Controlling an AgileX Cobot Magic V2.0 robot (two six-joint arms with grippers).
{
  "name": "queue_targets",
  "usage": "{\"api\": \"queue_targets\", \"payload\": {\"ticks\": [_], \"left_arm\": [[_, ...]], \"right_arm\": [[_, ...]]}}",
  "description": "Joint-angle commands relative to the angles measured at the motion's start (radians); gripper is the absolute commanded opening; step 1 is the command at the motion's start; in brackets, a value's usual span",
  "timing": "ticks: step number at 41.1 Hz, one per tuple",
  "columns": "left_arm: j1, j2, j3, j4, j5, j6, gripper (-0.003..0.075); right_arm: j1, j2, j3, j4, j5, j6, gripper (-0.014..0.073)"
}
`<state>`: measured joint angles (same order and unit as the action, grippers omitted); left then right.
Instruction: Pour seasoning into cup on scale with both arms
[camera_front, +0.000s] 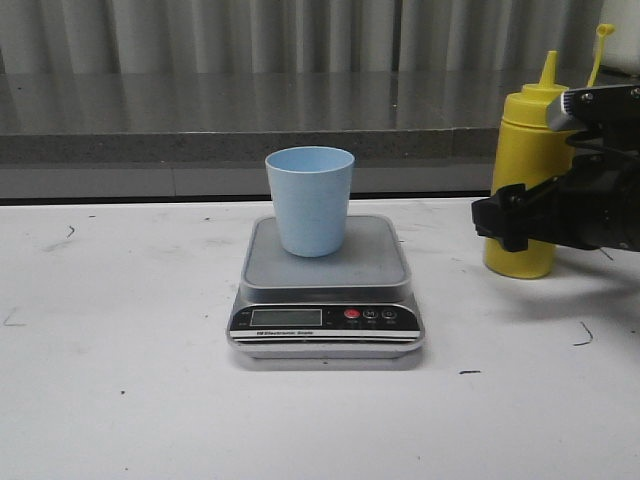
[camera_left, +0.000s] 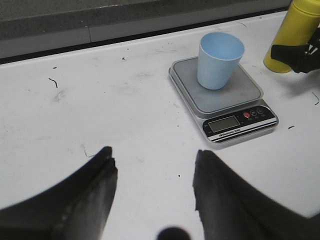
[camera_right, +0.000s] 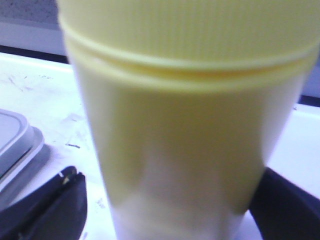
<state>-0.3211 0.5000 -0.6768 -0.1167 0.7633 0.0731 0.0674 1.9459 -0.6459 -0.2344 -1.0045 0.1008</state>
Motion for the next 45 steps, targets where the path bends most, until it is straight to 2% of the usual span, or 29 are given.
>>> {"api": "queue_targets", "payload": {"ticks": [1, 5, 10, 13, 19, 25, 32, 36, 41, 45], "left_arm": [[0.000, 0.003, -0.024, -0.016, -0.080, -0.003, 0.0355], [0.000, 0.003, -0.024, -0.016, -0.080, -0.003, 0.0355], [0.000, 0.003, -0.024, -0.016, -0.080, -0.003, 0.0355], [0.000, 0.003, -0.024, -0.016, -0.080, -0.003, 0.0355], [0.000, 0.003, -0.024, -0.016, -0.080, -0.003, 0.0355], [0.000, 0.003, -0.024, -0.016, -0.080, -0.003, 0.0355], [0.000, 0.003, -0.024, -0.016, -0.080, -0.003, 0.0355], [0.000, 0.003, -0.024, -0.016, -0.080, -0.003, 0.0355], [0.000, 0.003, -0.024, -0.016, -0.080, -0.003, 0.0355], [0.000, 0.003, -0.024, -0.016, -0.080, -0.003, 0.0355]], "right_arm": [[-0.005, -0.097, 0.034, 0.011, -0.086, -0.007, 0.0654], [-0.004, -0.157, 0.099, 0.025, -0.066, -0.007, 0.0654], [-0.004, -0.283, 0.165, 0.052, 0.076, -0.007, 0.0654], [0.005, -0.370, 0.172, 0.052, 0.229, 0.008, 0.0654], [0.043, -0.555, 0.170, 0.007, 0.544, 0.128, 0.0654], [0.100, -0.744, 0.133, -0.037, 0.958, 0.222, 0.0654], [0.168, -0.896, 0.017, -0.035, 1.447, 0.218, 0.0654], [0.221, -0.950, -0.072, -0.014, 1.721, 0.168, 0.0654], [0.261, -1.013, -0.152, 0.054, 1.872, 0.062, 0.0654], [0.264, -1.078, -0.170, 0.083, 1.884, 0.040, 0.0654]]}}
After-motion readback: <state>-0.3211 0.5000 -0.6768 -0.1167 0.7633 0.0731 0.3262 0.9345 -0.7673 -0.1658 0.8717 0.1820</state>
